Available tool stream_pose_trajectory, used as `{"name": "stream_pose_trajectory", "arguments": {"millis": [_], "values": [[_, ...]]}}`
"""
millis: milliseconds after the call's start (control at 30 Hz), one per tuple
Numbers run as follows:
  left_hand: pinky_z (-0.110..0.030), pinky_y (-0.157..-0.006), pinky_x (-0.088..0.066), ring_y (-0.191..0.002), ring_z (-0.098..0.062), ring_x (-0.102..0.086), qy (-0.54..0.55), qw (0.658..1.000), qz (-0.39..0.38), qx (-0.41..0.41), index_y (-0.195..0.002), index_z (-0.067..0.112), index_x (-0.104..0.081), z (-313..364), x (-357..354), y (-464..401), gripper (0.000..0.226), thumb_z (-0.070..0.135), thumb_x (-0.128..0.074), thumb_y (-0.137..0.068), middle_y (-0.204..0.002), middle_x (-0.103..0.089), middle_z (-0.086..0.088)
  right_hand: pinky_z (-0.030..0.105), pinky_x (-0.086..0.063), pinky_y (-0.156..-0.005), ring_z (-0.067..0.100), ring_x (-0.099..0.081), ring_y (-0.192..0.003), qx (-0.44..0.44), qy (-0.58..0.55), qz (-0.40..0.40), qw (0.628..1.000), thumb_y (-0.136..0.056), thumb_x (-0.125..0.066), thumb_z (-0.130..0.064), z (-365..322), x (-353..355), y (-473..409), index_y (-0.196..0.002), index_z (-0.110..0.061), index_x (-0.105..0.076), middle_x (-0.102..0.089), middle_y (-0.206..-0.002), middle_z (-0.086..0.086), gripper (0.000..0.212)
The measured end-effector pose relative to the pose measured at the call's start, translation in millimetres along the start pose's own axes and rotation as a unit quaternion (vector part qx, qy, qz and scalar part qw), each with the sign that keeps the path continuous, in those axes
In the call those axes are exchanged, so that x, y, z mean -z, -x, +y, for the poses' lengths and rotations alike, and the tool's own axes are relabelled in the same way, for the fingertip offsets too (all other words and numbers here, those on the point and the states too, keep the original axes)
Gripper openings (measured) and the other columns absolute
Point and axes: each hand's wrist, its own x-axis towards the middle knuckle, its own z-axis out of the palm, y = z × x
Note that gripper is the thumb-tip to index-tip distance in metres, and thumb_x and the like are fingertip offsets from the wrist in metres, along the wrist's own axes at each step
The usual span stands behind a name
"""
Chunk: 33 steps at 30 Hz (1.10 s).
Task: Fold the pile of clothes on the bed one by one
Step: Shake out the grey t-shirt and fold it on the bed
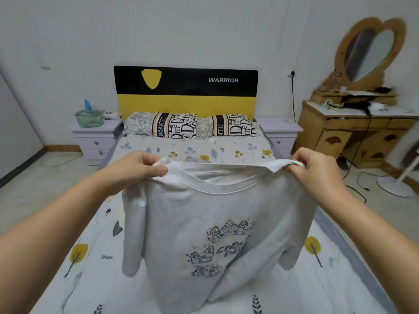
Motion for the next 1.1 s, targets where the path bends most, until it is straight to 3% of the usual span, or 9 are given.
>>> {"name": "stream_pose_trajectory", "arguments": {"millis": [67, 133, 300, 600, 667, 833, 933, 1067, 1100], "values": [[-0.023, -0.051, -0.034, -0.054, -0.009, -0.045, -0.053, 0.994, 0.083, -0.044, -0.070, 0.005, -0.060, -0.5, -6.7, -3.6, 0.020, 0.013, -0.060, -0.088, -0.058, -0.054, 0.003, 0.039, -0.044, -0.063, 0.029, -0.056, -0.076, 0.000, 0.038, -0.004, 0.999, -0.088, -0.059, -0.025, -0.3, -2.7, 6.0, -0.073, -0.014, -0.063, -0.063, -0.072, 0.010, 0.020], [-0.028, -0.051, -0.028, -0.054, -0.013, -0.039, -0.146, 0.974, 0.149, -0.086, -0.062, 0.014, -0.050, -2.3, -12.2, -6.1, 0.029, 0.013, -0.055, -0.091, -0.054, -0.045, 0.002, 0.037, -0.040, -0.059, 0.030, -0.055, -0.074, -0.007, 0.055, 0.000, 0.998, -0.089, -0.058, -0.028, -3.1, -4.3, 13.0, -0.062, -0.020, -0.055, -0.058, -0.066, 0.008, 0.029], [-0.034, -0.052, -0.026, -0.057, -0.024, -0.041, -0.231, 0.926, 0.261, -0.146, -0.067, 0.004, -0.051, -12.4, -14.4, -3.7, 0.030, 0.024, -0.059, -0.088, -0.056, -0.046, -0.006, 0.040, -0.041, -0.060, 0.034, -0.052, -0.073, -0.014, 0.066, 0.050, 0.996, -0.089, -0.057, -0.028, -10.8, 0.7, 34.0, -0.061, -0.012, -0.053, -0.056, -0.063, 0.010, 0.032], [-0.031, -0.051, -0.032, -0.052, -0.015, -0.041, -0.254, 0.912, 0.233, -0.221, -0.070, 0.002, -0.061, -17.7, 14.3, 41.9, 0.029, 0.028, -0.066, -0.083, -0.059, -0.056, -0.011, 0.034, -0.032, -0.052, 0.029, -0.048, -0.064, -0.022, 0.069, 0.112, 0.991, -0.090, -0.057, -0.030, -41.0, 26.5, 92.6, -0.063, -0.004, -0.057, -0.053, -0.057, 0.012, 0.037], [-0.032, -0.052, -0.032, -0.054, -0.018, -0.042, -0.241, 0.914, 0.226, -0.237, -0.071, 0.001, -0.062, -11.1, 22.7, 53.4, 0.027, 0.025, -0.065, -0.084, -0.060, -0.056, -0.013, 0.033, -0.030, -0.052, 0.027, -0.046, -0.061, -0.021, 0.071, 0.122, 0.990, -0.088, -0.059, -0.030, -52.1, 35.5, 104.9, -0.061, -0.004, -0.057, -0.052, -0.055, 0.012, 0.038], [-0.028, -0.054, -0.031, -0.058, -0.014, -0.043, -0.195, 0.913, 0.243, -0.264, -0.075, 0.012, -0.061, 16.4, 40.6, 74.9, 0.019, 0.023, -0.057, -0.090, -0.061, -0.051, 0.001, 0.031, -0.031, -0.049, 0.017, -0.042, -0.055, -0.019, 0.038, 0.139, 0.989, -0.082, -0.066, -0.038, -79.7, 70.8, 121.4, -0.055, -0.009, -0.055, -0.050, -0.053, 0.006, 0.041], [-0.017, -0.055, -0.036, -0.061, -0.004, -0.048, -0.107, 0.919, 0.258, -0.278, -0.079, 0.018, -0.061, 34.4, 46.8, 74.7, 0.018, 0.023, -0.051, -0.093, -0.069, -0.055, 0.003, 0.019, -0.032, -0.041, 0.012, -0.043, -0.051, -0.017, -0.005, 0.160, 0.987, -0.077, -0.069, -0.045, -87.7, 92.7, 118.0, -0.057, -0.012, -0.057, -0.053, -0.054, 0.006, 0.041], [-0.020, -0.062, -0.040, -0.066, -0.002, -0.051, -0.005, 0.924, 0.242, -0.297, -0.071, 0.028, -0.056, 48.2, 40.2, 56.2, 0.025, 0.023, -0.048, -0.093, -0.072, -0.057, 0.008, 0.042, -0.053, -0.059, 0.026, -0.059, -0.063, -0.053, -0.052, 0.155, 0.985, -0.064, -0.066, -0.069, -80.5, 100.3, 97.1, -0.062, -0.028, -0.061, -0.058, -0.060, 0.006, 0.041], [-0.019, -0.061, -0.039, -0.065, -0.002, -0.049, -0.015, 0.924, 0.242, -0.296, -0.071, 0.027, -0.056, 47.1, 34.1, 47.1, 0.024, 0.023, -0.048, -0.093, -0.071, -0.057, 0.006, 0.038, -0.053, -0.059, 0.025, -0.059, -0.063, -0.060, -0.049, 0.151, 0.986, -0.065, -0.066, -0.067, -76.1, 96.1, 91.7, -0.062, -0.026, -0.061, -0.058, -0.061, 0.007, 0.041]]}}
